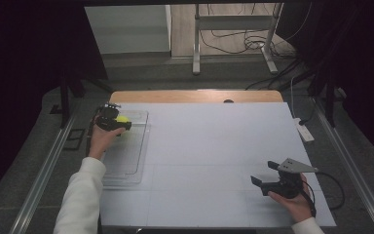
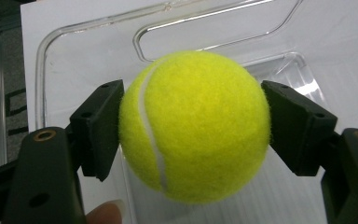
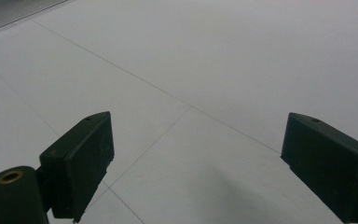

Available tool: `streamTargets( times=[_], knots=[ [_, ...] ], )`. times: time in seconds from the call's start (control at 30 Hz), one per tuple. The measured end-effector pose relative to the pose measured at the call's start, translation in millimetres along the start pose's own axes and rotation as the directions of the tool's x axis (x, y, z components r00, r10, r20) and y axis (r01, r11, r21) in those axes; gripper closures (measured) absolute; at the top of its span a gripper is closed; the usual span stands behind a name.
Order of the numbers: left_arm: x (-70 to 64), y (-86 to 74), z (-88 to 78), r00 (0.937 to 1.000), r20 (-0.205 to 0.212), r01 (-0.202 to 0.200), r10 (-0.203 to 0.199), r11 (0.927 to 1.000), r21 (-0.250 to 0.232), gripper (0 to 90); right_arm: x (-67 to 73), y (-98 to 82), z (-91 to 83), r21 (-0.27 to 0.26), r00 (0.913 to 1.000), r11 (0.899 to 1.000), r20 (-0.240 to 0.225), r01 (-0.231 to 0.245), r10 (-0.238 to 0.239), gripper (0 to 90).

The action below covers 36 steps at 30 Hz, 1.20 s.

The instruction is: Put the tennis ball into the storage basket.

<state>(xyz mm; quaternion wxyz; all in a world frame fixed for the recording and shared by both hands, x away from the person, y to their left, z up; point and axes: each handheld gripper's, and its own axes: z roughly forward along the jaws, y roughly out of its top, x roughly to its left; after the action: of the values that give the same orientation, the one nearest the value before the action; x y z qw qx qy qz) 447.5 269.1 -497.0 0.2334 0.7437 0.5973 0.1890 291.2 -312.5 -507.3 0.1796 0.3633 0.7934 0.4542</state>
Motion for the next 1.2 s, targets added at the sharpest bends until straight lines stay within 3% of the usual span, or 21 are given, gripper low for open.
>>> streamTargets(
  times=[0.63, 0.87, 1.03, 1.2],
  knots=[
    [-3.2, -0.5, 8.5, 0.9991, -0.031, -0.027, 0.028, 0.9987, 0.042, 24.7, 0.2, -0.1, 0.1, 0.002, 1.0000, 1.000, -0.002, -0.001, 0.001, 9.3],
    [-3.8, 1.2, -1.2, 0.9999, -0.010, -0.014, 0.014, 0.9990, -0.043, 15.0, 0.1, -0.1, 0.0, 0.001, 1.0000, 1.000, -0.002, 0.000, 0.000, 9.3],
    [-3.8, 1.2, -6.9, 0.9999, 0.004, -0.014, 0.015, 0.9974, -0.071, 13.3, 0.2, -0.1, -0.1, 0.001, 1.0000, 1.000, -0.002, 0.001, -0.001, 9.3],
    [-2.2, -0.8, -19.9, 0.9986, 0.052, -0.004, 0.011, 0.9910, -0.134, 13.1, -0.2, 0.0, 0.3, 0.000, 1.0000, 1.000, -0.002, 0.001, -0.001, 9.3]
  ],
)
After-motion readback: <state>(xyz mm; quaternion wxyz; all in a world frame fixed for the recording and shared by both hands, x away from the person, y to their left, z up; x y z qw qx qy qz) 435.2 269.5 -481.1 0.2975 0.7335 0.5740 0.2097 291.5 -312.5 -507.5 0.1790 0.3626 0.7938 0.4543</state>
